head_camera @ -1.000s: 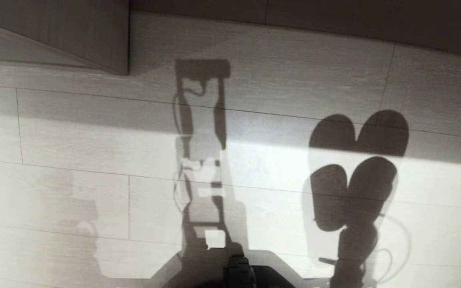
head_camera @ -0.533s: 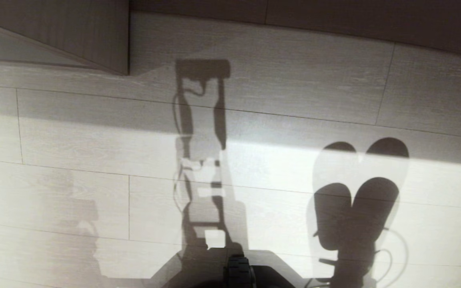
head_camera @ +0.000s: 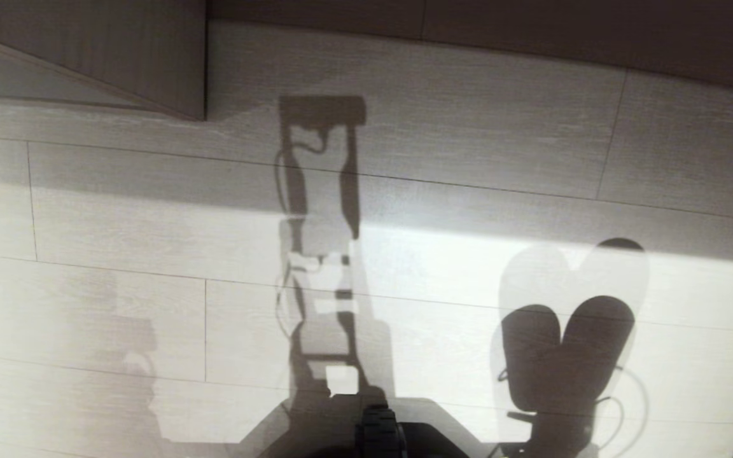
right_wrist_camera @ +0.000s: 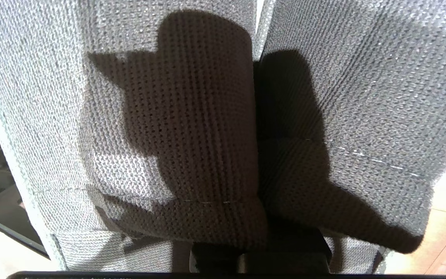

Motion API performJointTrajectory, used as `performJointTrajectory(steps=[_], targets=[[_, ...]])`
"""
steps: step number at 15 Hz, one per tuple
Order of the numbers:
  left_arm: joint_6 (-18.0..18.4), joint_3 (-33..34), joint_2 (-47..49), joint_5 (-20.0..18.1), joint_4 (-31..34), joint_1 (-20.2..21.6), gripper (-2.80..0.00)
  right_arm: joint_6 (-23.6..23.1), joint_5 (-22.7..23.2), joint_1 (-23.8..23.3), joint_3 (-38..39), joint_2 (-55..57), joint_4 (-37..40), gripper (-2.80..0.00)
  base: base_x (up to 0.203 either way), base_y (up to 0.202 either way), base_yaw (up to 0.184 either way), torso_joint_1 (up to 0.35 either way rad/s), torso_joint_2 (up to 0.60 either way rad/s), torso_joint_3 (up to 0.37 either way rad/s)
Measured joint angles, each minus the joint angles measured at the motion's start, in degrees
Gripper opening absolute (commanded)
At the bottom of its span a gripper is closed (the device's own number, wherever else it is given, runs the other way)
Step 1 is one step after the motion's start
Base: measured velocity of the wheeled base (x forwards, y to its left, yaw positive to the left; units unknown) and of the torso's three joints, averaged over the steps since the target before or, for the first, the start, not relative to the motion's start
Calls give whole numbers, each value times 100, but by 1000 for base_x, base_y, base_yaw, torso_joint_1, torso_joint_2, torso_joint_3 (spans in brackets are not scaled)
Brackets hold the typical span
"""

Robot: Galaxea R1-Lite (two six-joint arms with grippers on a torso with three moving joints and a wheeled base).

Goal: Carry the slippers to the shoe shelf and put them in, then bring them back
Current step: Place the slippers into the shoe cabinet

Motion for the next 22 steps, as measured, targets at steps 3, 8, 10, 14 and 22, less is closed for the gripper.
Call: performJointTrajectory(steps=[3,8,10,14,22], targets=[[-13,0,0,2,-1,-2,-280,92,-30,6,0,-2,11,-280,0,0,0,7,4,194],[-17,0,-2,2,0,2,-280,505,-79,9,7,-5,-4,-280,0,0,0,-1,1,201],[-19,0,-5,2,0,2,-280,508,-79,9,7,-5,-6,-280,0,0,0,0,2,204],[-17,0,-5,2,2,2,-280,516,-81,9,7,-5,-6,-280,0,0,0,1,0,204],[-17,0,-2,2,1,0,-280,514,-81,9,7,-5,-3,-280,0,0,0,1,2,201]])
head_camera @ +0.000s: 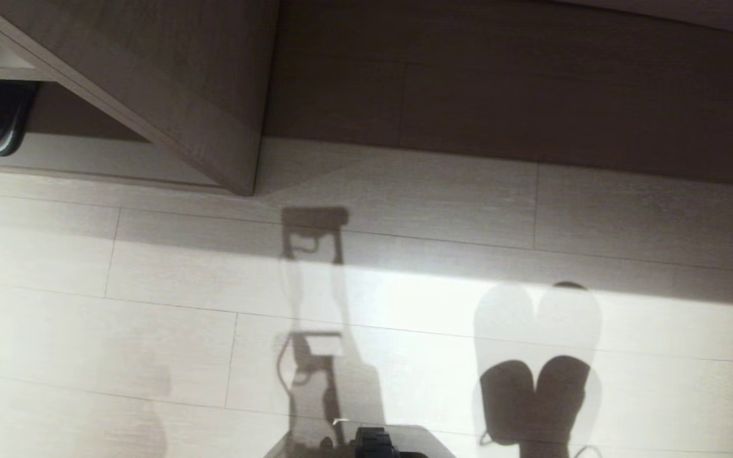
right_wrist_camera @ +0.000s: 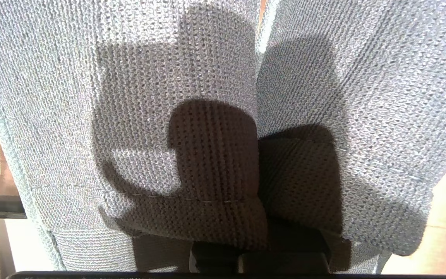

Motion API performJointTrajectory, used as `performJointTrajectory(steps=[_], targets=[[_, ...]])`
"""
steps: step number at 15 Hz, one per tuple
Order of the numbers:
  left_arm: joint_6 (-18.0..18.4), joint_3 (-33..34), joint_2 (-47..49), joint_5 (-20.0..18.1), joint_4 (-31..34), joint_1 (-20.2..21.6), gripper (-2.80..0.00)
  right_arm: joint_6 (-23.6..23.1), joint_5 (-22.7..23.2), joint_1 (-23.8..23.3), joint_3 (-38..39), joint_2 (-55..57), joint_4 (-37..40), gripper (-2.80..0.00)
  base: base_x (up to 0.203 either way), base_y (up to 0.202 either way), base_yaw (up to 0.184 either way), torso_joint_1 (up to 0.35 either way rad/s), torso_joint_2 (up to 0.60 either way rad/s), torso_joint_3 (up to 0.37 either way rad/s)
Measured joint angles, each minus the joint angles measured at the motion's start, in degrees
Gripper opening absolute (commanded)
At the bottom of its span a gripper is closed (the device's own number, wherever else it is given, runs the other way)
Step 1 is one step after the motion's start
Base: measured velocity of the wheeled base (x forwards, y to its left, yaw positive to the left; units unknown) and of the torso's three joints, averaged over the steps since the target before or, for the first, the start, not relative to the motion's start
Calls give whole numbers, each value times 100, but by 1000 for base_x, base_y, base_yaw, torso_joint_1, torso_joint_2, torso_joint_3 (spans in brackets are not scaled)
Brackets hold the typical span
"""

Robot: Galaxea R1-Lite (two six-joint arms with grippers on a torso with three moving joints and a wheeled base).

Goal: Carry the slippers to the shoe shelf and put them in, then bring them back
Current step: Place the slippers into the shoe cabinet

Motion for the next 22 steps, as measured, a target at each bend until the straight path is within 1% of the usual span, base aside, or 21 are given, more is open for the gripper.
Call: performJointTrajectory(steps=[22], targets=[[0,0,0,0,-1,5,-280,2,2,0,0,9,-3,-280,0,0,0,2,2,202]])
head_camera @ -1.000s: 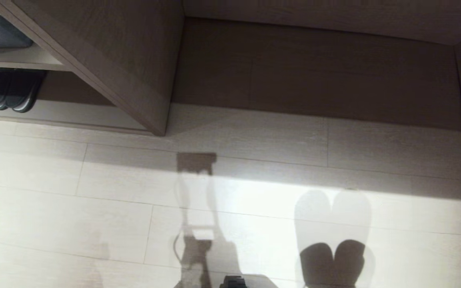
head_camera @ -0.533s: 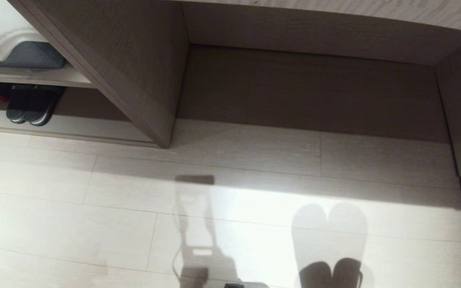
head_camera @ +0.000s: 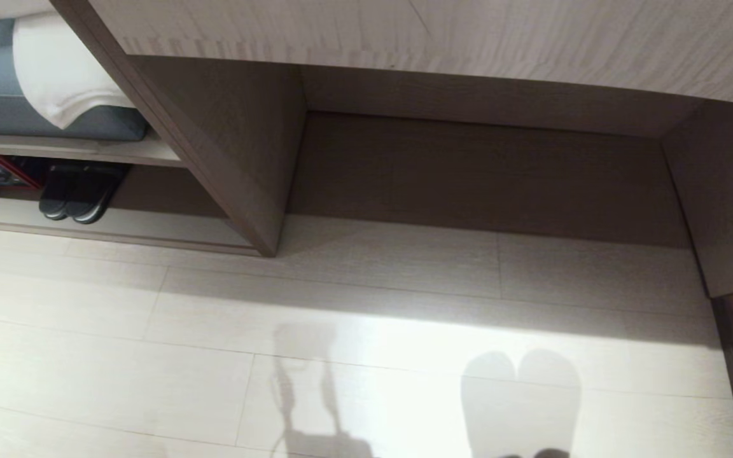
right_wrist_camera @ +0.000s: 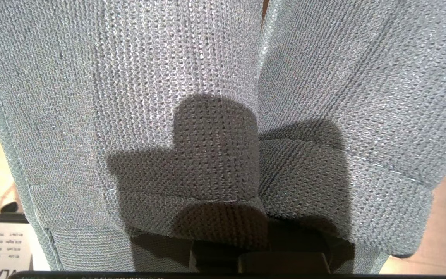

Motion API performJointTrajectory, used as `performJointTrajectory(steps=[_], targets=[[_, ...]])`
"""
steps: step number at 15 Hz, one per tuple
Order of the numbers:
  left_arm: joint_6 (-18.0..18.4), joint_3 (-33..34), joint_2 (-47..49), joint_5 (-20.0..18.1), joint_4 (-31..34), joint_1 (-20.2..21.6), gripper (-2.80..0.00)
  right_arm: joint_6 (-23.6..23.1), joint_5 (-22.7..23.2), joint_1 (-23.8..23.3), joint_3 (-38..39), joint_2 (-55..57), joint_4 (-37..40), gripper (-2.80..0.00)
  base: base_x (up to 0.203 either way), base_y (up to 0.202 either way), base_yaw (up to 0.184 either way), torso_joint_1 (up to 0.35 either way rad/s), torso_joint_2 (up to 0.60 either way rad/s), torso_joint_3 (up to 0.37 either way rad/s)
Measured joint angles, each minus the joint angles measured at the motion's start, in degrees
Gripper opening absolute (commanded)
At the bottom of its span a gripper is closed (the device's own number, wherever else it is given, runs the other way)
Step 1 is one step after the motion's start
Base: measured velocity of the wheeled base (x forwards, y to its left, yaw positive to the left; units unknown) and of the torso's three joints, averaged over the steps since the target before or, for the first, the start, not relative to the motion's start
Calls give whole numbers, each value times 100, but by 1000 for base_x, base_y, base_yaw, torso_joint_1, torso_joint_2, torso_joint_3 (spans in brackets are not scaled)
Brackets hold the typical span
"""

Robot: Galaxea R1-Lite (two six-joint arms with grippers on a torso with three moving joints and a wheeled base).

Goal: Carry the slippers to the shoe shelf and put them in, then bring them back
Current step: Place the slippers into the shoe cabinet

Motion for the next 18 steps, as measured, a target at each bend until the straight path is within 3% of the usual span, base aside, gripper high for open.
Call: performJointTrajectory(steps=[18], targets=[[0,0,0,0,-1,-2,-280,1,-2,0,0,0,0,-280,0,0,0,2,2,202]])
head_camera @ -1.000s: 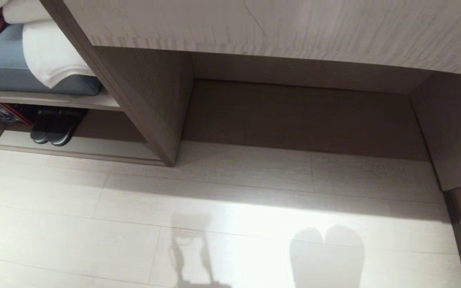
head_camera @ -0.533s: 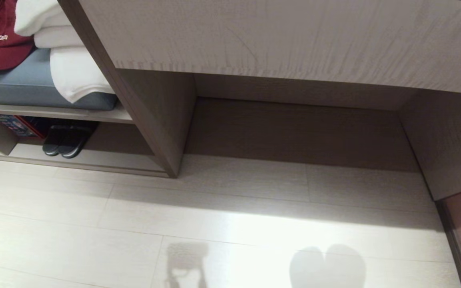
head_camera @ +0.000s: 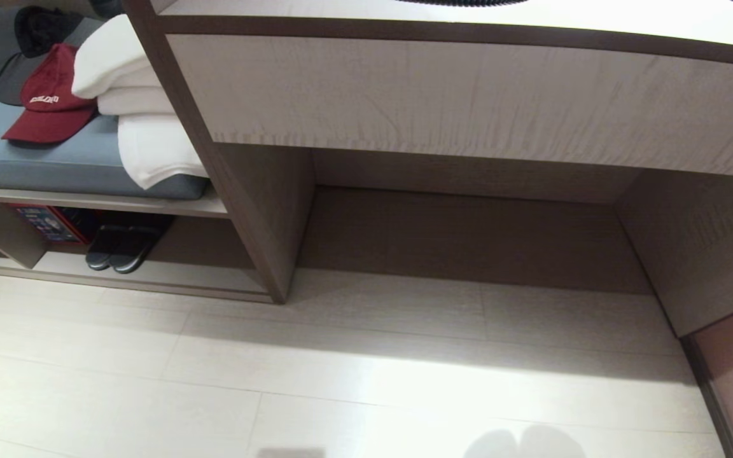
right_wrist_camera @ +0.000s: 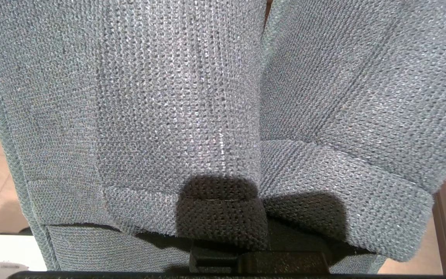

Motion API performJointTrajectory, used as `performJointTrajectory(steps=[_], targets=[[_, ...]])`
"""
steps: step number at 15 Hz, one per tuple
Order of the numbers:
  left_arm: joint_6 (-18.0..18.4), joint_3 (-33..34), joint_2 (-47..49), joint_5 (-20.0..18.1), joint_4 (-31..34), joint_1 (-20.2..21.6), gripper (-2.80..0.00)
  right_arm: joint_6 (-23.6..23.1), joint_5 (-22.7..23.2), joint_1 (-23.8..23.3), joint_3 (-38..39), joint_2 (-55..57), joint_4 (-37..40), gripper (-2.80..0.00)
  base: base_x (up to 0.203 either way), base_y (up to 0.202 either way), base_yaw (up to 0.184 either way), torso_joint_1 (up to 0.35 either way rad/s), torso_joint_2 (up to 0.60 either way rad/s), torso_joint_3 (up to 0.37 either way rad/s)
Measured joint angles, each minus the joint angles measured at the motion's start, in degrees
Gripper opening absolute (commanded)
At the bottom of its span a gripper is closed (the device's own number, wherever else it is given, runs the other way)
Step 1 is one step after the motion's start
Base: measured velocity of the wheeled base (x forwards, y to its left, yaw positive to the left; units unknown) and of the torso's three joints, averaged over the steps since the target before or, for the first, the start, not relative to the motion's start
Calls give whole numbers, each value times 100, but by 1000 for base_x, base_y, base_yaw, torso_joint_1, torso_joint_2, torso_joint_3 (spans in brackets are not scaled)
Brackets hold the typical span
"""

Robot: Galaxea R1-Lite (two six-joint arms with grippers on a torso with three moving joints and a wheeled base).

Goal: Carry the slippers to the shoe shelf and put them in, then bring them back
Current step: Place the slippers into the shoe cabinet

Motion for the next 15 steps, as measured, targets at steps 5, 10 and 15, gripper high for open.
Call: performJointTrajectory(steps=[5,10,15], targets=[[0,0,0,-2,1,2,-280,-2,0,0,0,0,0,-280,0,0,0,3,-2,200],[1,0,0,0,1,-2,-280,0,2,0,0,0,0,-280,0,0,0,3,-1,199],[0,0,0,-2,0,0,-280,-1,0,0,0,0,0,-280,0,0,0,1,-2,205]])
